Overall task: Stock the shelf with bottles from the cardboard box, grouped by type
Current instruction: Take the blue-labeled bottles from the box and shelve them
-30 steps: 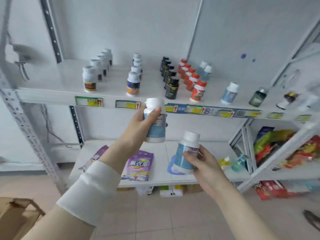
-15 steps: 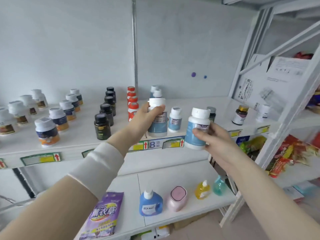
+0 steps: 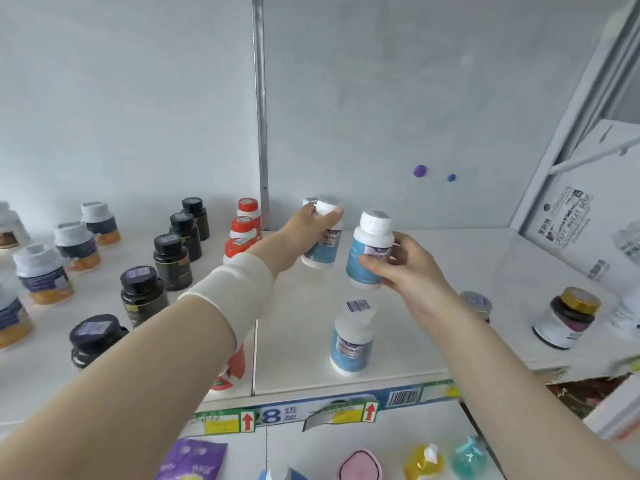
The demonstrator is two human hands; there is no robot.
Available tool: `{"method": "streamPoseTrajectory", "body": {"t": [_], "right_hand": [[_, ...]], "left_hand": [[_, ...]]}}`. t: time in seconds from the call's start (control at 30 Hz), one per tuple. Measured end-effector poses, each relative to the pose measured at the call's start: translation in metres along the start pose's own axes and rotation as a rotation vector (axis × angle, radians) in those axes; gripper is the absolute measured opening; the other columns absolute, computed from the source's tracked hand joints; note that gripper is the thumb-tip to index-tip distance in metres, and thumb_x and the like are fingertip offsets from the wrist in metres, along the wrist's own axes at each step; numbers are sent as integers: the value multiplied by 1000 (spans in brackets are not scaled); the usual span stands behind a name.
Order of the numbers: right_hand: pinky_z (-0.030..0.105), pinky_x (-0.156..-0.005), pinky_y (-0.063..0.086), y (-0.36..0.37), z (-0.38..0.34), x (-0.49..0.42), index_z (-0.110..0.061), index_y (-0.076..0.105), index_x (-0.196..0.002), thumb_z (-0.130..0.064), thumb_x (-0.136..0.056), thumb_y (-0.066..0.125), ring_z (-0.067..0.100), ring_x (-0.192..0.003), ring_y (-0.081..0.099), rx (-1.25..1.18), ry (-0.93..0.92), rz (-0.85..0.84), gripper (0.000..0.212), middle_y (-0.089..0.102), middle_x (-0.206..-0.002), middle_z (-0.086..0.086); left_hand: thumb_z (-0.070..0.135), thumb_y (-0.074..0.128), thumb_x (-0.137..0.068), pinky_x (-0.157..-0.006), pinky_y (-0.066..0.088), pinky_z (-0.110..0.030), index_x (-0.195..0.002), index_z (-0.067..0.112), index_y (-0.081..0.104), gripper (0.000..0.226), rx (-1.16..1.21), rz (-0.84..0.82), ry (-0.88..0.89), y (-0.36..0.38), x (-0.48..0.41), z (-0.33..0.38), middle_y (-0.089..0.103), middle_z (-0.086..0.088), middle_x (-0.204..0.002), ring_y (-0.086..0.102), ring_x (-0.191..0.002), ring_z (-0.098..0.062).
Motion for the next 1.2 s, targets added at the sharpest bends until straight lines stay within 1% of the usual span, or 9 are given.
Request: {"method": "streamPoseTrajectory", "body": {"t": [0.17, 0.27, 0.33, 0.5, 0.67, 0.87, 1.0, 1.13, 1.2], "right_hand": [[33, -83, 53, 9, 39, -24, -17, 52, -116, -7, -74, 75, 11, -87, 62, 70, 77, -83, 49, 62, -106, 1], [19, -66, 49, 14, 57, -32, -27, 52, -103, -7, -71, 77, 2, -77, 61, 117, 102, -142, 45, 59, -99, -8], [15, -62, 47, 17, 66, -35, -32, 53, -97, -9, -69, 78, -2, -74, 62, 142, 116, -188, 44, 60, -97, -12], [16, -64, 45, 20, 77, -36, -37, 51, -92, -12, -63, 81, 0, -81, 61, 203, 103, -209, 48, 59, -95, -14], [15, -69, 46, 21, 81, -34, -40, 47, -91, -14, -63, 83, 1, -86, 60, 221, 74, -205, 53, 57, -95, -17], [29, -83, 51, 23, 85, -32, -40, 46, -92, -16, -62, 84, 9, -92, 60, 235, 67, -193, 55, 57, -97, -16], [25, -78, 50, 25, 86, -32, -39, 46, -93, -18, -61, 85, 4, -89, 58, 245, 84, -190, 54, 57, -96, -16], [17, -70, 46, 22, 74, -28, -29, 48, -109, -19, -64, 83, 0, -90, 58, 268, 102, -197, 58, 57, -101, -16], [15, -68, 44, 16, 57, -24, -26, 48, -118, -20, -69, 80, 3, -94, 59, 276, 87, -181, 59, 56, -107, -14]], "left_hand": [[35, 57, -90, -105, 41, -40, -134, 10, 44, 52, -89, -45, -51, 4, -28, -19, 52, -11, -133, 55, -117, -25], [29, 61, -89, -99, 46, -37, -130, 8, 46, 49, -162, -59, -61, 2, -35, -23, 56, -11, -124, 58, -109, -24], [25, 63, -87, -98, 48, -36, -129, 8, 47, 48, -220, -107, -87, 4, -37, -26, 57, -10, -118, 59, -105, -23], [22, 66, -85, -98, 48, -35, -127, 8, 48, 48, -373, -208, -139, 9, -38, -34, 57, -10, -124, 58, -113, -24], [19, 66, -85, -99, 48, -33, -128, 9, 46, 49, -407, -223, -156, 9, -36, -34, 57, -8, -125, 58, -112, -22], [20, 65, -86, -103, 45, -38, -131, 9, 44, 50, -475, -213, -141, 10, -33, -35, 54, -8, -130, 54, -117, -24], [24, 65, -86, -104, 44, -39, -130, 10, 44, 50, -510, -230, -137, 11, -32, -37, 54, -8, -129, 53, -118, -25], [34, 64, -85, -105, 41, -40, -134, 14, 41, 58, -593, -233, -127, 8, -29, -30, 54, -6, -129, 52, -118, -25], [38, 63, -85, -106, 38, -35, -137, 16, 36, 63, -644, -214, -127, 1, -22, -18, 51, -4, -131, 51, -119, -24]]}}
Point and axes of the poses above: each hand's wrist, its own x-axis away from the middle knuckle, its own y-axis out of the palm, z = x × y, the point moved 6 cm from there along -x, towards the middle knuckle
